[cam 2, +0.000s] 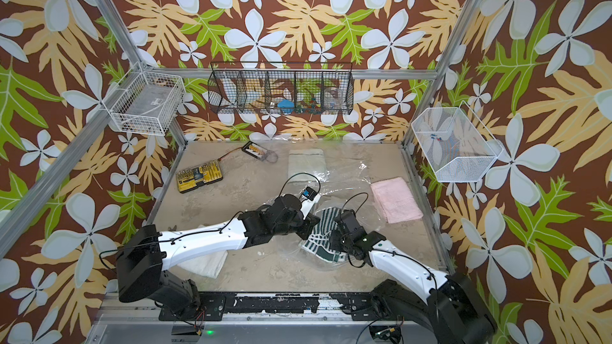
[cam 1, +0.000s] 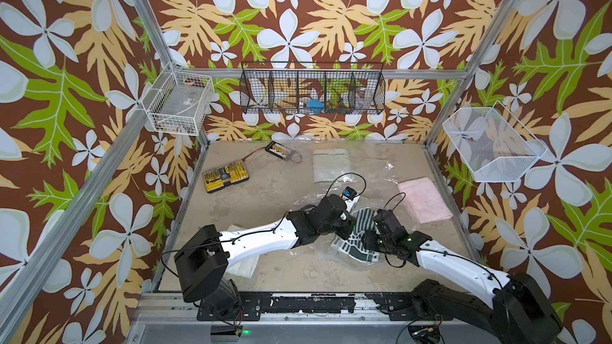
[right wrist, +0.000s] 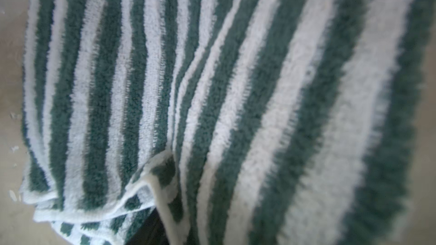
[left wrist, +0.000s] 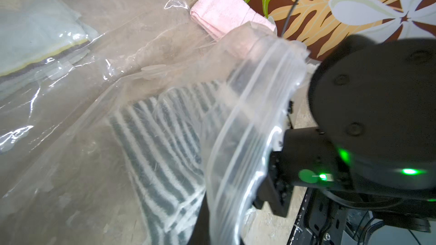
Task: Place the folded towel into the vacuum bag
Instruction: Place the towel in the vacuum bag.
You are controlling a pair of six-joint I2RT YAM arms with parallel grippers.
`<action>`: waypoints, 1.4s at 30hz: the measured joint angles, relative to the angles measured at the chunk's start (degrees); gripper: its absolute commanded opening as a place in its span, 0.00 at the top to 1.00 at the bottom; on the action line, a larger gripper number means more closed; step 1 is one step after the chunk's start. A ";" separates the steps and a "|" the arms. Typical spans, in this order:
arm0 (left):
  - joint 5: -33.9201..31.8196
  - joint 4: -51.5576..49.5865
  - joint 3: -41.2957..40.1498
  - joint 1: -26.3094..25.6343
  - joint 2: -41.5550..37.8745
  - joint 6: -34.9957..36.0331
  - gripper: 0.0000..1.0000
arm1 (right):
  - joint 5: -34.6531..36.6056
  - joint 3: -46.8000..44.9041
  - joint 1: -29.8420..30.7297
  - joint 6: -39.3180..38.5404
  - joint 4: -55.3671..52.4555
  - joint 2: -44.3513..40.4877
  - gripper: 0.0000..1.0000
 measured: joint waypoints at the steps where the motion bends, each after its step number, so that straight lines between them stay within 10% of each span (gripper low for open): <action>1: 0.20 0.35 0.11 -0.07 0.00 -0.61 1.00 | 0.00 0.52 0.00 -0.68 2.08 1.64 0.49; 11: -2.29 1.09 -0.02 -0.09 1.09 -0.66 1.00 | 0.76 14.60 -0.76 -13.94 4.98 11.78 0.00; 42: -0.37 5.44 -1.22 -0.31 3.23 -5.18 1.00 | 7.74 8.52 -7.45 -2.99 -18.75 -9.33 0.07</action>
